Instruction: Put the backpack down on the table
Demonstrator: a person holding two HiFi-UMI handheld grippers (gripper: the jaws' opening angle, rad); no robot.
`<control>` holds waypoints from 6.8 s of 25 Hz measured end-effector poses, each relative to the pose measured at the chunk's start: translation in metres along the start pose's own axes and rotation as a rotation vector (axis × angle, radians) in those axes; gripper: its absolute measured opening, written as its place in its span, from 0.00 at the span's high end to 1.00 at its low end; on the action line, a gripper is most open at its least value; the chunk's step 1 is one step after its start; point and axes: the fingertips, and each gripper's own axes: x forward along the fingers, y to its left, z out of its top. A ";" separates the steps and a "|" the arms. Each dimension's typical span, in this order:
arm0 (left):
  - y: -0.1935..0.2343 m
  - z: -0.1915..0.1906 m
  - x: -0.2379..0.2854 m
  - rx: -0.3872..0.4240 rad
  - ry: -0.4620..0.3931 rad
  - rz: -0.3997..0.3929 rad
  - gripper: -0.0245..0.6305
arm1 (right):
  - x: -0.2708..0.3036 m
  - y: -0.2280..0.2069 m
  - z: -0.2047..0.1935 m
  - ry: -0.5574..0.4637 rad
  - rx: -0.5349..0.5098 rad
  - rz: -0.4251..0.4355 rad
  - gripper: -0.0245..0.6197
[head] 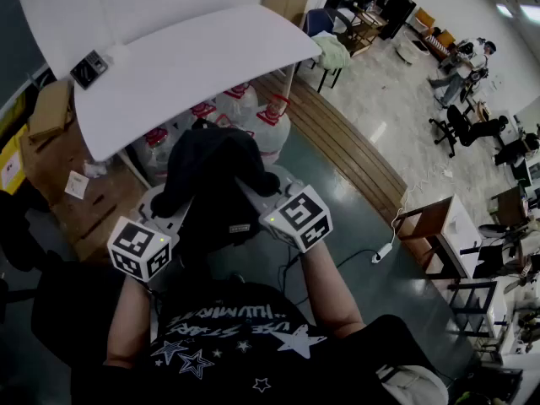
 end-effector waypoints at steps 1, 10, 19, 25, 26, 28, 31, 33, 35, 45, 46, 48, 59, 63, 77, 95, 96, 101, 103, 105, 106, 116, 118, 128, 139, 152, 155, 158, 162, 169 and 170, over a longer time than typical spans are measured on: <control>-0.004 0.001 0.001 0.004 0.001 0.000 0.88 | -0.004 -0.001 -0.001 0.002 -0.004 -0.004 0.93; -0.022 0.003 0.001 0.010 -0.010 -0.007 0.88 | -0.023 0.002 -0.002 0.009 -0.028 -0.024 0.93; -0.009 -0.009 -0.001 -0.027 0.010 -0.027 0.88 | -0.008 0.008 -0.007 0.067 0.005 -0.042 0.93; 0.035 -0.004 0.006 -0.033 0.010 -0.075 0.88 | 0.030 -0.006 0.006 0.070 0.025 -0.082 0.93; 0.044 -0.001 0.008 -0.028 0.008 -0.082 0.88 | 0.037 -0.009 0.009 0.068 0.028 -0.090 0.92; 0.061 0.006 0.011 -0.011 0.002 -0.092 0.88 | 0.052 -0.017 0.017 0.060 0.032 -0.104 0.92; 0.089 0.019 0.015 0.013 -0.012 -0.103 0.88 | 0.074 -0.029 0.034 0.049 0.022 -0.121 0.92; 0.107 0.028 0.014 0.027 -0.024 -0.109 0.88 | 0.088 -0.034 0.046 0.043 0.011 -0.128 0.92; 0.121 0.037 0.012 0.041 -0.036 -0.114 0.88 | 0.100 -0.037 0.058 0.035 0.000 -0.141 0.92; 0.163 0.062 0.018 0.115 -0.027 -0.185 0.88 | 0.129 -0.050 0.083 0.006 0.017 -0.230 0.92; 0.165 0.065 0.021 0.116 -0.025 -0.195 0.88 | 0.130 -0.054 0.084 0.006 0.023 -0.238 0.92; 0.167 0.069 0.030 0.115 -0.025 -0.217 0.88 | 0.130 -0.064 0.085 0.009 0.026 -0.246 0.92; 0.192 0.082 0.108 0.067 -0.018 -0.168 0.88 | 0.148 -0.152 0.077 -0.003 0.000 -0.174 0.92; 0.201 0.102 0.145 0.084 -0.020 -0.122 0.88 | 0.151 -0.196 0.082 -0.041 -0.007 -0.142 0.92; 0.200 0.160 0.249 0.106 -0.055 0.007 0.88 | 0.131 -0.317 0.099 -0.121 -0.110 -0.067 0.92; 0.257 0.191 0.303 0.133 -0.057 -0.030 0.88 | 0.171 -0.386 0.120 -0.128 -0.095 -0.115 0.92; 0.264 0.194 0.306 0.129 -0.062 -0.036 0.88 | 0.177 -0.391 0.123 -0.125 -0.101 -0.121 0.92; 0.303 0.212 0.326 0.126 -0.086 -0.065 0.88 | 0.205 -0.419 0.140 -0.123 -0.121 -0.157 0.92; 0.321 0.218 0.336 0.127 -0.088 -0.076 0.88 | 0.218 -0.431 0.146 -0.121 -0.127 -0.171 0.92; 0.340 0.223 0.344 0.121 -0.092 -0.091 0.88 | 0.234 -0.443 0.152 -0.115 -0.135 -0.183 0.92; 0.350 0.225 0.348 0.117 -0.094 -0.098 0.88 | 0.242 -0.449 0.155 -0.112 -0.137 -0.186 0.92; 0.437 0.249 0.383 0.177 -0.120 -0.116 0.88 | 0.315 -0.501 0.180 -0.124 -0.126 -0.223 0.92; 0.458 0.248 0.391 0.170 -0.110 -0.121 0.88 | 0.335 -0.511 0.181 -0.105 -0.137 -0.230 0.92; 0.535 0.245 0.424 0.159 -0.089 -0.115 0.88 | 0.406 -0.552 0.183 -0.067 -0.095 -0.247 0.92; 0.561 0.220 0.437 0.152 -0.113 -0.102 0.87 | 0.432 -0.557 0.167 -0.067 -0.080 -0.230 0.92; 0.559 0.217 0.434 0.164 -0.153 -0.051 0.82 | 0.427 -0.554 0.160 -0.065 -0.034 -0.195 0.77; 0.565 0.211 0.432 0.147 -0.138 -0.017 0.66 | 0.429 -0.550 0.153 -0.039 -0.016 -0.168 0.68; 0.569 0.206 0.426 0.119 -0.136 0.016 0.49 | 0.427 -0.547 0.150 -0.025 0.004 -0.182 0.50; 0.573 0.207 0.420 0.120 -0.151 0.071 0.30 | 0.415 -0.551 0.144 -0.036 0.035 -0.236 0.39; 0.572 0.212 0.400 0.111 -0.176 0.138 0.30 | 0.392 -0.548 0.141 -0.070 0.040 -0.280 0.33; 0.569 0.212 0.397 0.110 -0.176 0.142 0.30 | 0.388 -0.548 0.141 -0.084 0.047 -0.287 0.33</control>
